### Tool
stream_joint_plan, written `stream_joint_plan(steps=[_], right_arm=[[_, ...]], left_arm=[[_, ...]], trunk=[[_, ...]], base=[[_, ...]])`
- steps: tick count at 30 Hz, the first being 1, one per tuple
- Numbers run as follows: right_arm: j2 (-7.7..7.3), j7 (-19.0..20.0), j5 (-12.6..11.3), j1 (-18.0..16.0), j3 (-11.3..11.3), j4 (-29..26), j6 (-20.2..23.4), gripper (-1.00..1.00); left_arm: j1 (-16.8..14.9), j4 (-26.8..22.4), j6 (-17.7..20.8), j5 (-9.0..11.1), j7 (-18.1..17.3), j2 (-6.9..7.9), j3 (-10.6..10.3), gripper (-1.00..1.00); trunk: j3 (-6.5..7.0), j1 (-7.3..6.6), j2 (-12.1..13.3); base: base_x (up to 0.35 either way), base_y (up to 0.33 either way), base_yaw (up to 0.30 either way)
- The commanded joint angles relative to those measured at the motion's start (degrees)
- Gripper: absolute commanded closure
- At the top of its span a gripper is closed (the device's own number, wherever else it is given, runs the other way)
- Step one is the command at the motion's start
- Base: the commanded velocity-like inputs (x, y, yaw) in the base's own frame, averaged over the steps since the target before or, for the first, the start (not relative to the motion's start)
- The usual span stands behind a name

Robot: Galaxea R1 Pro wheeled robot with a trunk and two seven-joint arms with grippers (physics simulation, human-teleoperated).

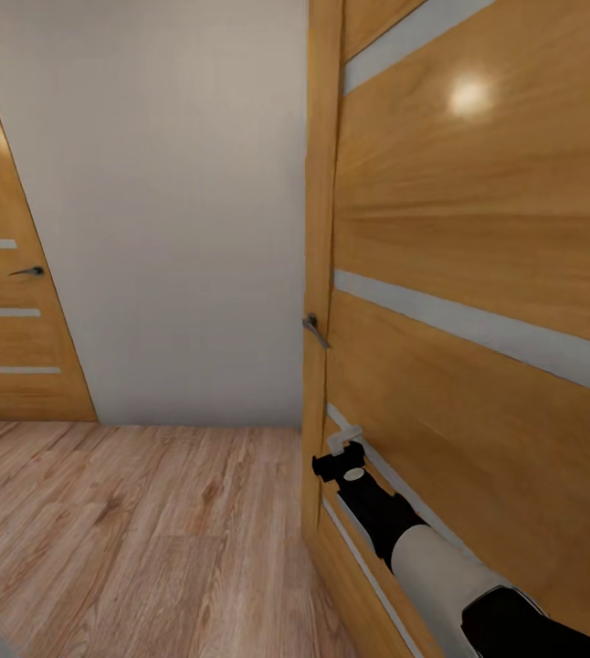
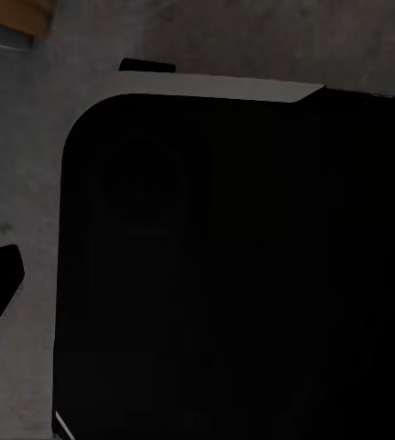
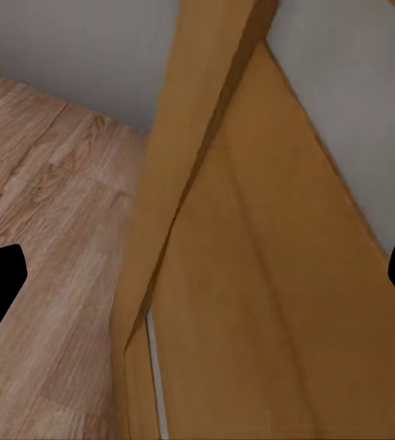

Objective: Move the two storage containers from the living room to the garage. In the garage, place one container on the floor and stack the other container on top of it (either order is fine).

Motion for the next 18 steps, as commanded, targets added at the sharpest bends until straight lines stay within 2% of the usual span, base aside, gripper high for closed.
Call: stream_joint_plan(steps=[1,5,11,18], right_arm=[[0.00,-0.6,1.0,-0.1,0.1,-0.1,0.5,-1.00],[0.00,-0.6,1.0,-0.1,0.1,-0.1,0.5,-1.00],[0.00,-0.6,0.8,-0.1,0.0,0.0,0.6,-1.00],[0.00,-1.7,-1.8,-0.1,0.0,0.7,0.8,-1.00]], left_arm=[[0.0,0.0,-0.1,0.6,0.0,-0.01,0.1,-1.00],[0.0,0.0,-0.1,0.6,0.0,-0.01,0.1,-1.00],[0.0,0.0,-0.1,0.6,0.0,-0.01,0.1,-1.00],[0.0,0.0,-0.1,0.6,0.0,-0.01,0.1,-1.00]], trunk=[[-0.05,0.03,0.0],[-0.05,0.03,0.0],[-0.05,0.03,0.0],[-0.05,0.03,0.0]], base=[[0.304,0.000,0.000],[0.228,0.000,0.000],[0.043,0.000,0.000],[0.005,0.000,0.015]])
